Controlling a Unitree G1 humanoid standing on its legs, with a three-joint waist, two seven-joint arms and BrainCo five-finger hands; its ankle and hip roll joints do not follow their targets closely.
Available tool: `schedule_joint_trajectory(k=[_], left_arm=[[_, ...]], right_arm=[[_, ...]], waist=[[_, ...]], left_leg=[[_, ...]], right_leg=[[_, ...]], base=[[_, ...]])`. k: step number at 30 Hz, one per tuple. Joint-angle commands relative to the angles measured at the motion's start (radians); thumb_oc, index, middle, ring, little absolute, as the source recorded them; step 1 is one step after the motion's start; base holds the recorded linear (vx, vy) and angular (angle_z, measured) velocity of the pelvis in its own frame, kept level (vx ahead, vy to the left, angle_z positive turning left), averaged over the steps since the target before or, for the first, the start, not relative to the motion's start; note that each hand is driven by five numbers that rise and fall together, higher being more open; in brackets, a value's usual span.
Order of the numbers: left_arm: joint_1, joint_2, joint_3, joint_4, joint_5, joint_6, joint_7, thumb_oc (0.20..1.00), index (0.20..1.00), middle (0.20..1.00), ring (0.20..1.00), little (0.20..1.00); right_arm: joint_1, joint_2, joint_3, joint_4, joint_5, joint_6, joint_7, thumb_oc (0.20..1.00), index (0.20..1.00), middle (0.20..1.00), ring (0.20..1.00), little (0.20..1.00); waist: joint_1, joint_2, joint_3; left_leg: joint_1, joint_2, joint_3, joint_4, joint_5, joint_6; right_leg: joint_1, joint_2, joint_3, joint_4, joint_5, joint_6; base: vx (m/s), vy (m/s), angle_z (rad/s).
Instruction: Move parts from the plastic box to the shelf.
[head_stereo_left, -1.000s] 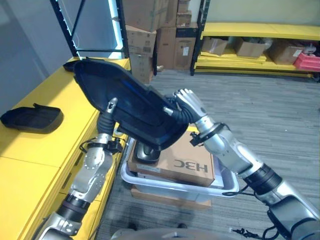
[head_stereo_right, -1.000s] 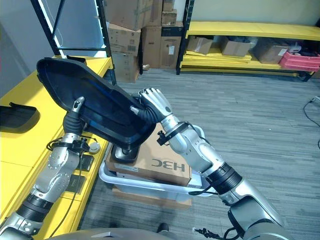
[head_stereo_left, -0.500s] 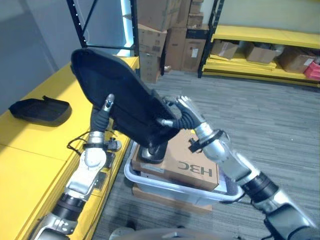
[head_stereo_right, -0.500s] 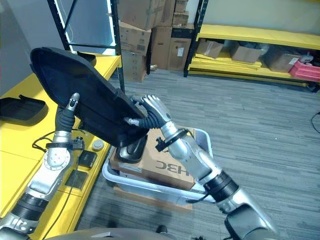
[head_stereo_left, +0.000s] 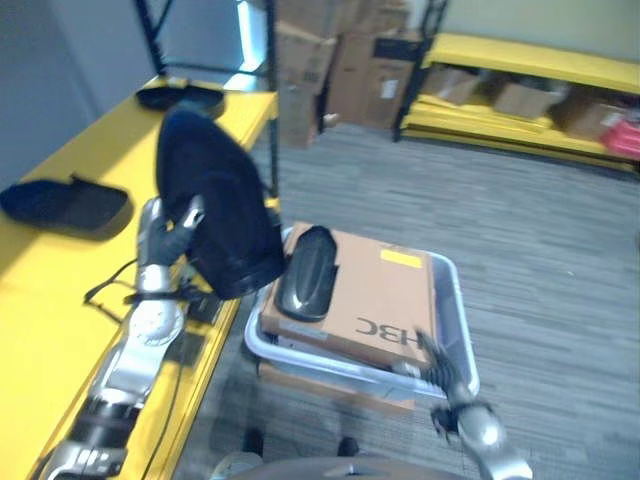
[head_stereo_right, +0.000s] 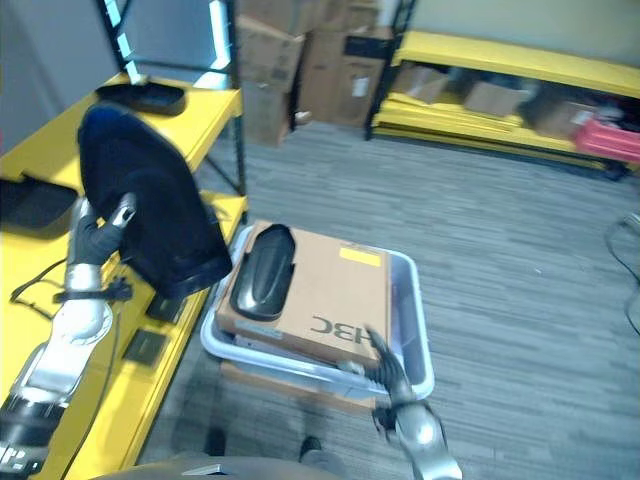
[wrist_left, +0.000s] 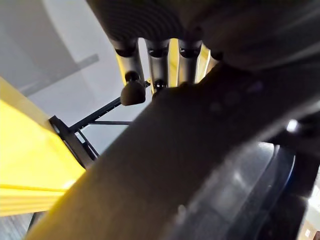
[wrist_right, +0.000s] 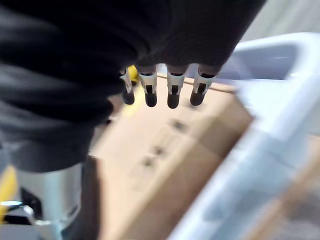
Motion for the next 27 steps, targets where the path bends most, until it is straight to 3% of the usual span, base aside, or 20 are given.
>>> schedule_joint_trajectory(k=[1,6,9,12,13,14,15,17,18,19,20,23,27], left_arm=[[-0.067,0.027,0.014,-0.087,-0.042,-0.088,-0.035,0.200,0.200,0.200,0.200,0.200],[0.006,0.012,0.033,-0.192,-0.143,-0.148,-0.081,0.200,0.200,0.200,0.200,0.200],[0.080,0.024,0.065,-0.257,-0.175,-0.171,-0.106,0.200,0.200,0.200,0.200,0.200],[0.136,0.025,0.093,-0.283,-0.191,-0.178,-0.121,0.200,0.200,0.200,0.200,0.200],[0.151,0.021,0.094,-0.287,-0.201,-0.180,-0.123,0.200,0.200,0.200,0.200,0.200],[0.175,0.021,0.106,-0.291,-0.199,-0.181,-0.131,0.200,0.200,0.200,0.200,0.200],[0.175,0.020,0.106,-0.293,-0.200,-0.180,-0.132,0.200,0.200,0.200,0.200,0.200],[0.197,0.035,0.125,-0.301,-0.193,-0.178,-0.136,0.200,0.200,0.200,0.200,0.200],[0.199,0.035,0.126,-0.303,-0.193,-0.177,-0.137,0.200,0.200,0.200,0.200,0.200],[0.208,0.045,0.137,-0.305,-0.206,-0.183,-0.145,0.200,0.200,0.200,0.200,0.200],[0.213,0.051,0.146,-0.303,-0.223,-0.187,-0.152,0.200,0.200,0.200,0.200,0.200],[0.234,0.050,0.166,-0.312,-0.240,-0.184,-0.156,0.200,0.200,0.200,0.200,0.200],[0.262,0.062,0.208,-0.324,-0.252,-0.180,-0.153,0.200,0.200,0.200,0.200,0.200]], right_arm=[[-0.101,0.021,0.046,-0.002,0.034,-0.029,0.005,1.000,1.000,1.000,1.000,1.000],[-0.132,0.092,0.084,0.328,0.001,0.016,0.016,1.000,1.000,1.000,1.000,1.000],[-0.175,0.125,0.076,0.528,-0.017,0.051,0.000,1.000,1.000,1.000,1.000,1.000],[-0.193,0.124,0.073,0.592,-0.059,0.067,-0.014,1.000,1.000,1.000,1.000,1.000],[-0.198,0.119,0.072,0.612,-0.075,0.076,-0.020,1.000,1.000,1.000,1.000,1.000],[-0.202,0.112,0.044,0.626,-0.074,0.087,-0.023,1.000,1.000,1.000,1.000,1.000],[-0.203,0.112,0.044,0.626,-0.074,0.087,-0.022,1.000,1.000,1.000,1.000,1.000],[-0.210,0.114,0.014,0.631,-0.043,0.090,-0.026,1.000,1.000,1.000,1.000,1.000],[-0.210,0.115,0.014,0.631,-0.043,0.090,-0.026,1.000,1.000,1.000,1.000,1.000],[-0.208,0.118,-0.001,0.637,-0.031,0.092,-0.024,1.000,1.000,1.000,1.000,1.000],[-0.207,0.123,-0.003,0.642,-0.031,0.099,-0.018,1.000,1.000,1.000,1.000,1.000],[-0.205,0.129,-0.008,0.652,-0.034,0.108,-0.008,1.000,1.000,1.000,1.000,1.000],[-0.220,0.154,-0.015,0.632,-0.007,0.108,-0.009,1.000,1.000,1.000,1.000,1.000]], waist=[[0.026,0.020,0.002],[0.078,0.034,0.024],[0.144,0.047,0.077],[0.169,0.060,0.083],[0.174,0.065,0.086],[0.172,0.064,0.084],[0.172,0.064,0.082],[0.168,0.060,0.069],[0.169,0.059,0.068],[0.167,0.052,0.057],[0.169,0.051,0.042],[0.173,0.058,0.016],[0.190,0.042,0.012]], left_leg=[[0.026,0.006,-0.118,-0.006,-0.117,0.002],[0.013,0.023,-0.214,0.017,-0.099,-0.053],[-0.065,0.018,-0.267,0.145,-0.101,-0.093],[-0.091,0.032,-0.254,0.149,-0.077,-0.101],[-0.106,0.040,-0.222,0.159,-0.069,-0.098],[-0.127,0.078,-0.059,0.175,-0.073,-0.072],[-0.131,0.076,-0.059,0.175,-0.068,-0.070],[-0.128,0.118,0.126,0.202,-0.093,-0.052],[-0.130,0.117,0.127,0.204,-0.095,-0.052],[-0.124,0.120,0.216,0.242,-0.140,-0.051],[-0.118,0.111,0.283,0.238,-0.149,-0.049],[-0.088,0.099,0.304,0.176,-0.141,-0.046],[-0.096,0.079,0.265,0.166,-0.126,-0.052]], right_leg=[[0.093,0.017,-0.124,-0.038,-0.072,0.000],[0.177,0.050,-0.250,-0.087,-0.097,-0.031],[0.216,0.078,-0.329,-0.116,-0.105,-0.062],[0.226,0.088,-0.391,-0.137,-0.106,-0.068],[0.226,0.083,-0.417,-0.137,-0.110,-0.069],[0.227,0.068,-0.485,-0.137,-0.114,-0.068],[0.223,0.066,-0.486,-0.138,-0.110,-0.067],[0.225,0.051,-0.548,-0.136,-0.111,-0.065],[0.224,0.050,-0.547,-0.136,-0.112,-0.064],[0.238,0.044,-0.584,-0.138,-0.130,-0.066],[0.239,0.039,-0.636,-0.138,-0.127,-0.068],[0.244,0.038,-0.672,-0.138,-0.127,-0.066],[0.255,0.014,-0.701,-0.140,-0.113,-0.053]], base=[[0.06,-0.195,0.50],[0.04,-0.213,0.91],[-0.04,-0.217,0.73],[-0.03,-0.114,0.69],[-0.04,-0.011,0.82],[-0.04,-0.011,1.11],[-0.05,-0.020,1.50],[-0.04,-0.004,1.30],[0.01,-0.031,0.66],[0.03,-0.017,0.76],[0.03,-0.017,1.27],[0.08,0.071,1.27],[0.09,0.083,0.45]])
